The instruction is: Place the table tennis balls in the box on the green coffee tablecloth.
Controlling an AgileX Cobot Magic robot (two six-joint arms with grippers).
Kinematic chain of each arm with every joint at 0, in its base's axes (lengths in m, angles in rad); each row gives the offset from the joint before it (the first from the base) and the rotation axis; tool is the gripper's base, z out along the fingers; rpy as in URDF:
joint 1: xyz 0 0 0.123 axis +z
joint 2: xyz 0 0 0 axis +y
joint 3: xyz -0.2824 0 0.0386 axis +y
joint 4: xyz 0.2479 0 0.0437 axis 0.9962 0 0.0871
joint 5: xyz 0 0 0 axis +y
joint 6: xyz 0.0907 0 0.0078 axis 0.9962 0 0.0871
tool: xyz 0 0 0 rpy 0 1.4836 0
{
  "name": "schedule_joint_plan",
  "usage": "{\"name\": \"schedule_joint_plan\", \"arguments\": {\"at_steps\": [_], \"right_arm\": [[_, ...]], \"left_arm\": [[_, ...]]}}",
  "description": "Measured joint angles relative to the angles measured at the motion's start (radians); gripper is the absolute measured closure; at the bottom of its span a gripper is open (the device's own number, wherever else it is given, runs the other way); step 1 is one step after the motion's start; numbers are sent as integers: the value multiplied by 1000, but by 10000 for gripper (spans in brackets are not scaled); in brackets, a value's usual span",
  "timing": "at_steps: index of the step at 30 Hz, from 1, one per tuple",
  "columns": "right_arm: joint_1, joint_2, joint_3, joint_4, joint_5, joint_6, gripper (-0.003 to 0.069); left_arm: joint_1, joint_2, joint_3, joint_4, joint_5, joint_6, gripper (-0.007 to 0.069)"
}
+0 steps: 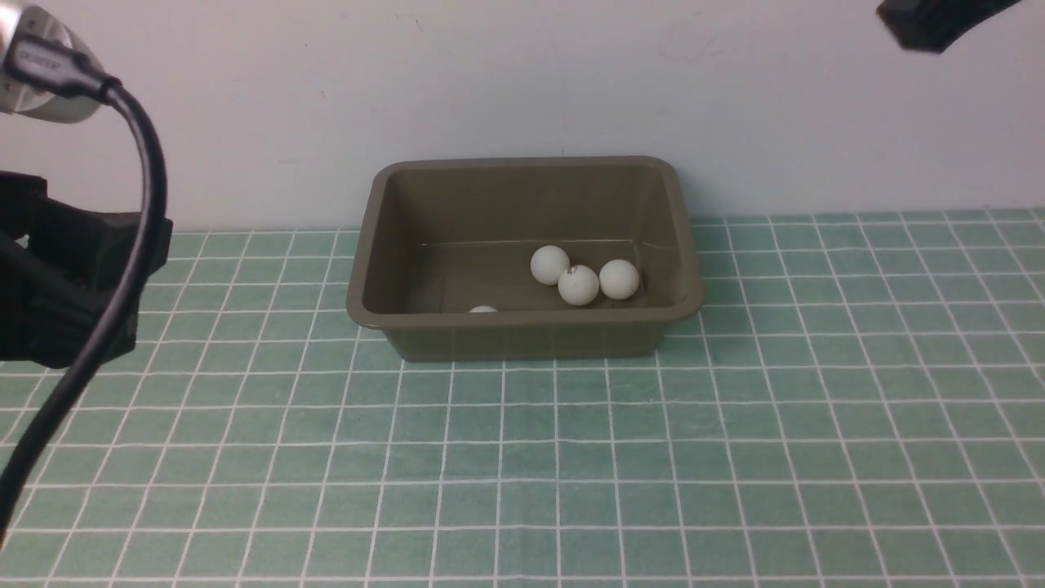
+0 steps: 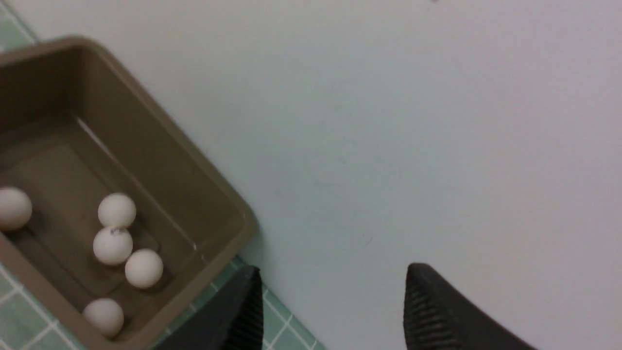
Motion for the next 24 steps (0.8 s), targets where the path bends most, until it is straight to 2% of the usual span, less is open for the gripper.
{"name": "schedule_joint_plan", "arguments": {"at_steps": [7, 10, 13, 15, 16, 24], "right_arm": [[0, -203, 72, 44, 52, 33, 291], [0, -327, 241, 38, -10, 74, 297], [0, -452, 467, -27, -145, 185, 321], [0, -528, 588, -133, -228, 328, 344], [0, -567, 661, -204, -255, 446, 356], [0, -730, 991, -671, -269, 1121, 425]], "left_arm": [[0, 0, 0, -1, -1, 0, 164], [0, 0, 0, -2, -7, 0, 164], [0, 0, 0, -2, -11, 0, 164], [0, 1, 0, -2, -11, 0, 164], [0, 1, 0, -3, -12, 0, 164], [0, 1, 0, -33, -22, 0, 164]]}}
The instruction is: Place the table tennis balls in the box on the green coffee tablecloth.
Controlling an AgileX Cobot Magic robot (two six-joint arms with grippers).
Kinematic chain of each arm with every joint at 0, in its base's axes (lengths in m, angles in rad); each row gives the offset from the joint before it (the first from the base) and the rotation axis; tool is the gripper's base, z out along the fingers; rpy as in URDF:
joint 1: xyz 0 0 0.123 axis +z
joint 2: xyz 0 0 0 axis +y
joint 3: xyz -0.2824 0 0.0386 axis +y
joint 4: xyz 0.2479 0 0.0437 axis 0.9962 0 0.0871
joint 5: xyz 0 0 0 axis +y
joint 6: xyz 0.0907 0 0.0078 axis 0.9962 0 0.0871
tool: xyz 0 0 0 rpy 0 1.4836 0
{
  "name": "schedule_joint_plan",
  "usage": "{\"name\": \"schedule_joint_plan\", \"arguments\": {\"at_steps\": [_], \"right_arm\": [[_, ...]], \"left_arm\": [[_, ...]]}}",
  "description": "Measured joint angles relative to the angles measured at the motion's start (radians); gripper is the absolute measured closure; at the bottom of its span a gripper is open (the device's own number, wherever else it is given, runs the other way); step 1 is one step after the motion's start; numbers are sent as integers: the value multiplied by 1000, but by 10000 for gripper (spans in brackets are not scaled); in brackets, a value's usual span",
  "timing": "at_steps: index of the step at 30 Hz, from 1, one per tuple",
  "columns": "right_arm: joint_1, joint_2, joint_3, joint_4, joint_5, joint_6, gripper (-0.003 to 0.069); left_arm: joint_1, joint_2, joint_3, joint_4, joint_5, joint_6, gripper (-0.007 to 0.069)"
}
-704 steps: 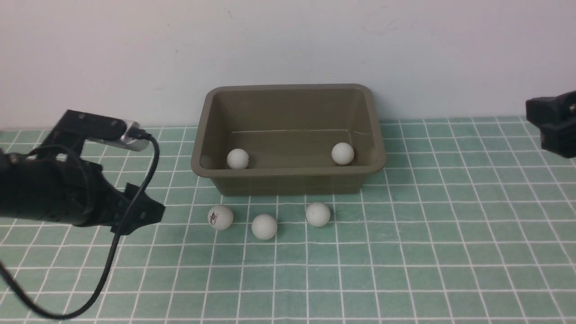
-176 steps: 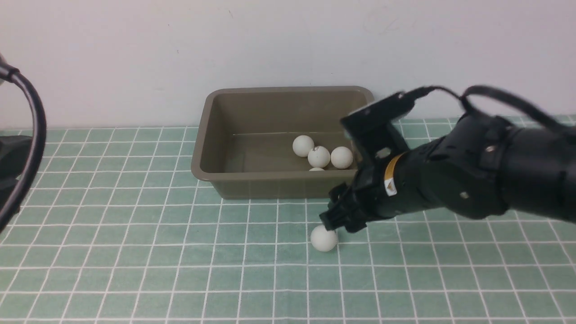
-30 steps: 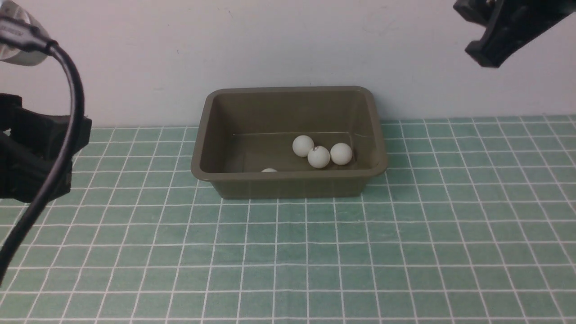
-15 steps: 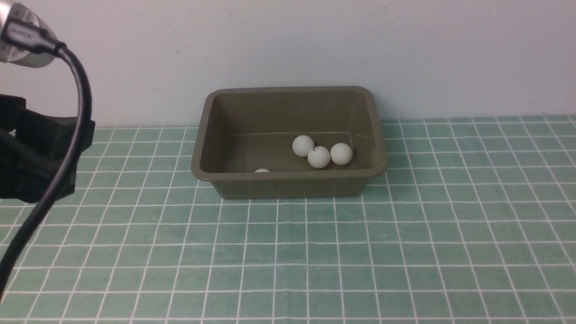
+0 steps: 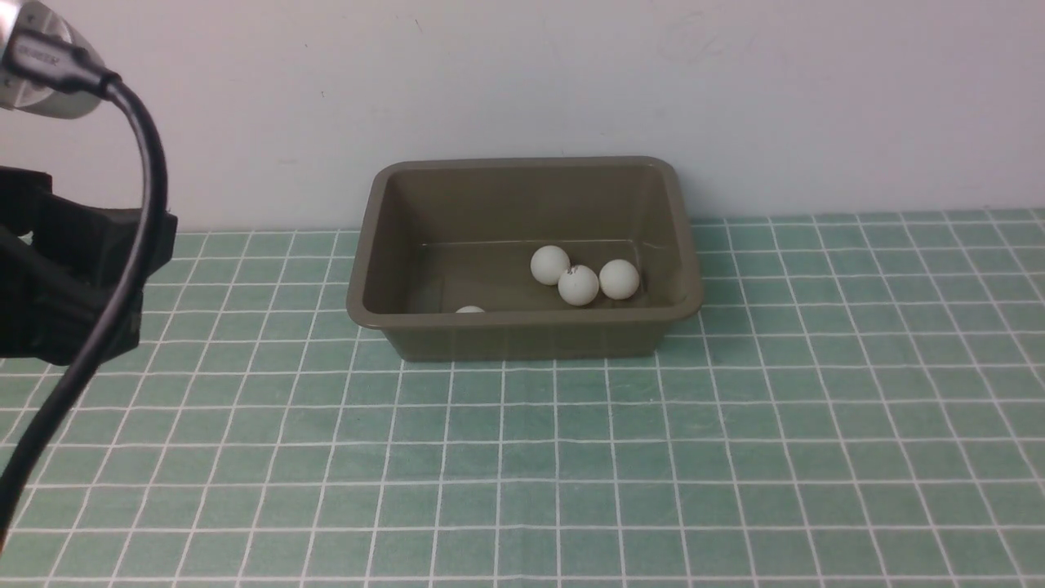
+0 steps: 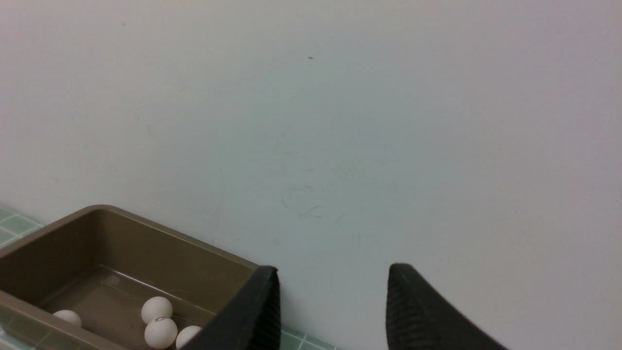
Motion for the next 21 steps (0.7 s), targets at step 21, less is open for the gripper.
{"name": "schedule_joint_plan", "arguments": {"at_steps": [21], "right_arm": [[0, 163, 244, -309, -309, -20, 438]], "left_arm": [[0, 1, 0, -44, -4, 1, 164]]}}
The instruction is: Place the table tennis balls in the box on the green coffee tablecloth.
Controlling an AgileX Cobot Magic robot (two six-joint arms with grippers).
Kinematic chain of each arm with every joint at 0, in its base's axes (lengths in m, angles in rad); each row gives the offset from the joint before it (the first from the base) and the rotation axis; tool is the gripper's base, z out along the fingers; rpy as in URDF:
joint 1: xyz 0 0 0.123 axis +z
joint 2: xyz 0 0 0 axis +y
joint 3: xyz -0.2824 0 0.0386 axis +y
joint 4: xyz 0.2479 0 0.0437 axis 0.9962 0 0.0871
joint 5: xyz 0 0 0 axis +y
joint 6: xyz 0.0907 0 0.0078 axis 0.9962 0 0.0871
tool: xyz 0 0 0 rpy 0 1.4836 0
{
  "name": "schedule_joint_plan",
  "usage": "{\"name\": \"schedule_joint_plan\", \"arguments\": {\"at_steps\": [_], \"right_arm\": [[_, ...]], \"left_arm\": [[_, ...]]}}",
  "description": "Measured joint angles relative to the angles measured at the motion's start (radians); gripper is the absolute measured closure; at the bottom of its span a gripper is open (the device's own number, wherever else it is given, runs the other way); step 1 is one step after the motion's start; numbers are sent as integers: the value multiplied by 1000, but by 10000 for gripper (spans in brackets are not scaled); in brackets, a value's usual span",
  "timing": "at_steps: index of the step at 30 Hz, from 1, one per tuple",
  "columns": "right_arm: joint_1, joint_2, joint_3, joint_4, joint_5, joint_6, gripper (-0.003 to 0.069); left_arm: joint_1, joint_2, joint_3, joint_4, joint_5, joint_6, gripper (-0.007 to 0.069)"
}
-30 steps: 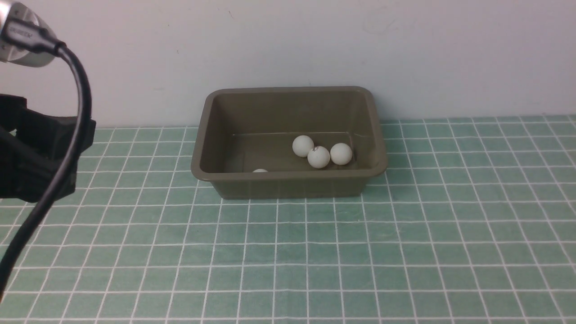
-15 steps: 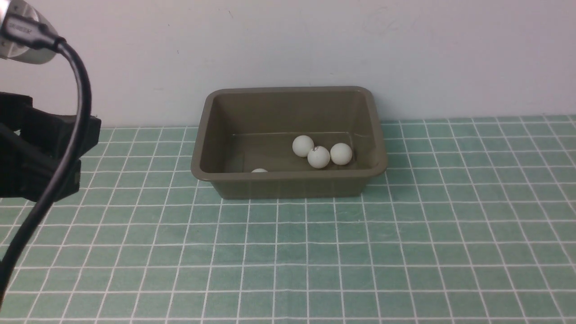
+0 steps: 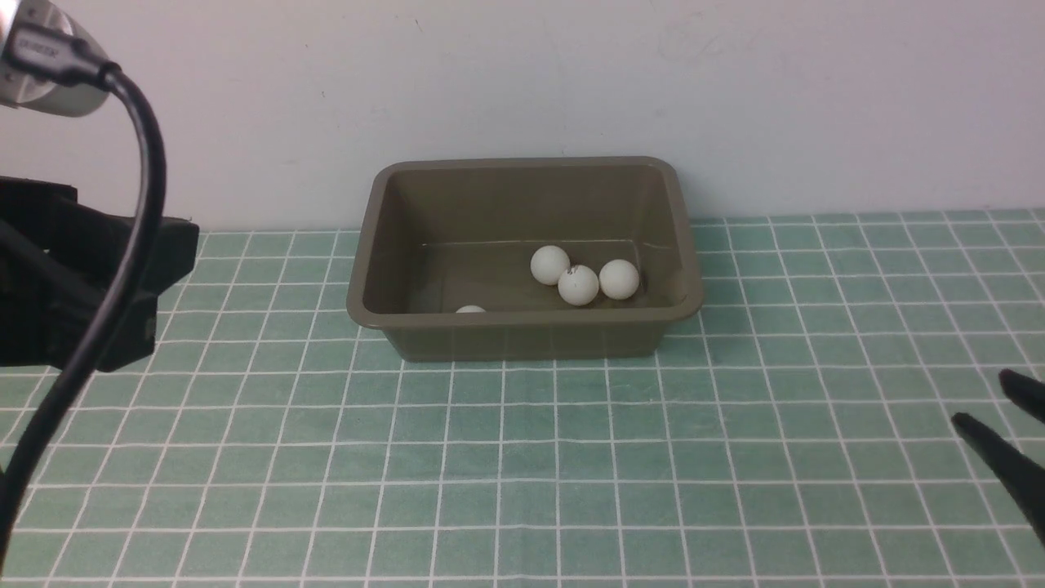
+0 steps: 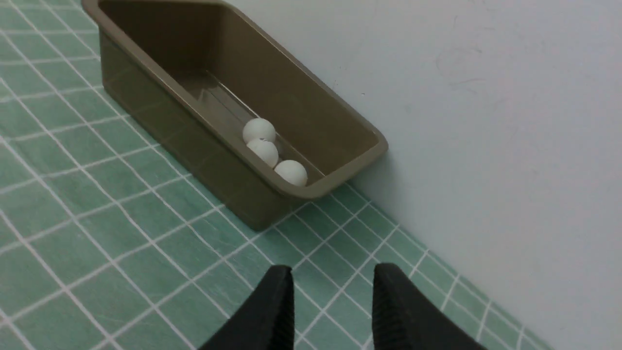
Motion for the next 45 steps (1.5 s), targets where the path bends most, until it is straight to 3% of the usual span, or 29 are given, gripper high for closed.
{"name": "schedule_joint_plan", "arguments": {"at_steps": [6, 11, 24, 45], "right_arm": [[0, 0, 0, -12, -3, 312, 438], [0, 0, 0, -15, -5, 396, 438], [0, 0, 102, 32, 174, 432, 438], [0, 0, 111, 33, 172, 432, 438]], "left_arm": [[0, 0, 0, 1, 0, 0, 164], [0, 0, 0, 4, 0, 0, 164], [0, 0, 0, 4, 0, 0, 164], [0, 0, 0, 4, -26, -1, 164]]}}
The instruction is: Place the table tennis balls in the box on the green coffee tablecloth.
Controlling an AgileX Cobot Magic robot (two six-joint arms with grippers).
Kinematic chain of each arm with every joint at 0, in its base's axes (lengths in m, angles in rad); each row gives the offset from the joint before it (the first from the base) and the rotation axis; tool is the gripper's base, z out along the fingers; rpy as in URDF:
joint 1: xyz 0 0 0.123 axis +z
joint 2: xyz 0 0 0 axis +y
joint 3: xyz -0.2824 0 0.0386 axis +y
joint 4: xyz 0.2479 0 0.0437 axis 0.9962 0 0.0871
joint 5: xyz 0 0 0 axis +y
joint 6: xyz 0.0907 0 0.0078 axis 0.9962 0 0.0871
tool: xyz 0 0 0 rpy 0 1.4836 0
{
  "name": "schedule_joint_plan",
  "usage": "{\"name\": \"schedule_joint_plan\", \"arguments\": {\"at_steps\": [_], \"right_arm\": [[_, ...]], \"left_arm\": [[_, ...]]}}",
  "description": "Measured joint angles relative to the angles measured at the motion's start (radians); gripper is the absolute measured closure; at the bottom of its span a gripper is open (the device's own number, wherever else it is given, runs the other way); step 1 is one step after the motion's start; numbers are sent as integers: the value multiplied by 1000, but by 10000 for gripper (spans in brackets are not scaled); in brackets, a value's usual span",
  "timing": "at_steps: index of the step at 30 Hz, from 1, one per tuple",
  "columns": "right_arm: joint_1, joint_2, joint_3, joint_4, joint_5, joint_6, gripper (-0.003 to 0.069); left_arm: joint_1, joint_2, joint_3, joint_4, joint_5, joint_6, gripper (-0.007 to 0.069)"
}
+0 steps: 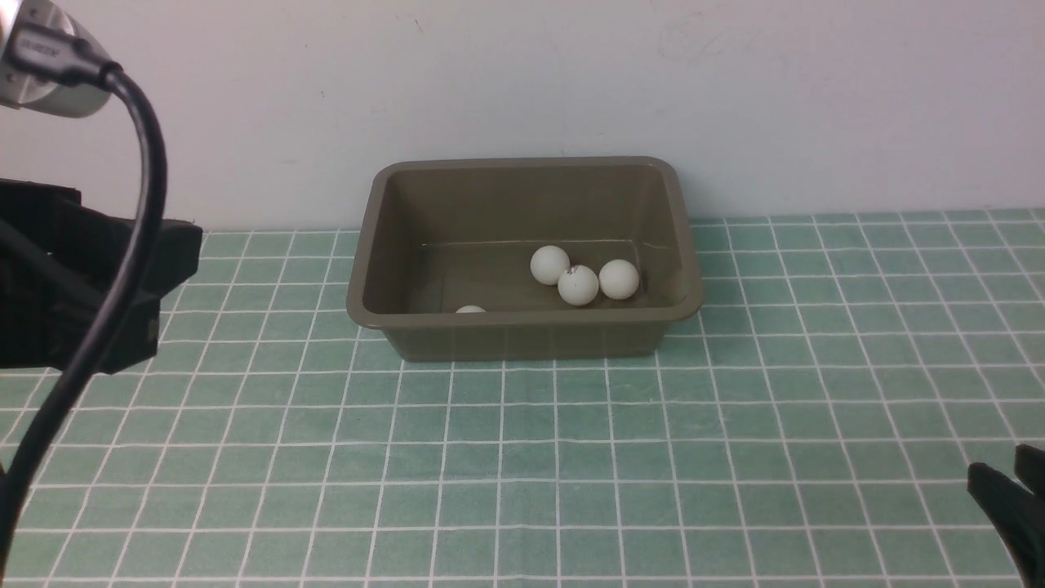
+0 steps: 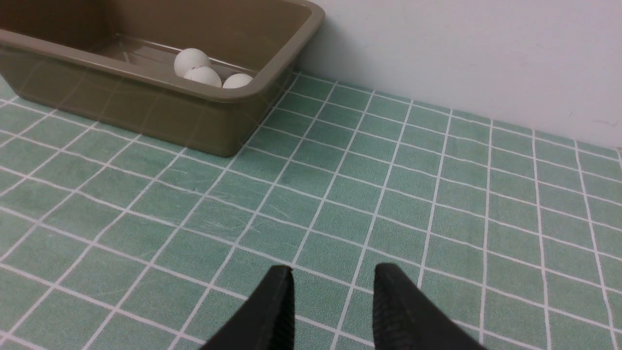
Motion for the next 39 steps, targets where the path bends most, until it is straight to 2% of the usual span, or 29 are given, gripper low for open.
{"name": "schedule_joint_plan", "arguments": {"at_steps": [25, 32, 35, 39], "right_arm": [[0, 0, 0, 0, 0, 0, 438], [0, 0, 0, 0, 0, 0, 438], [0, 0, 0, 0, 0, 0, 438], [0, 0, 0, 0, 0, 0, 438]], "left_arm": [[0, 0, 0, 2, -25, -14, 164], [0, -5, 0, 101, 12, -14, 164], [12, -25, 0, 143, 65, -14, 164], [111, -43, 0, 145, 116, -14, 164]]}}
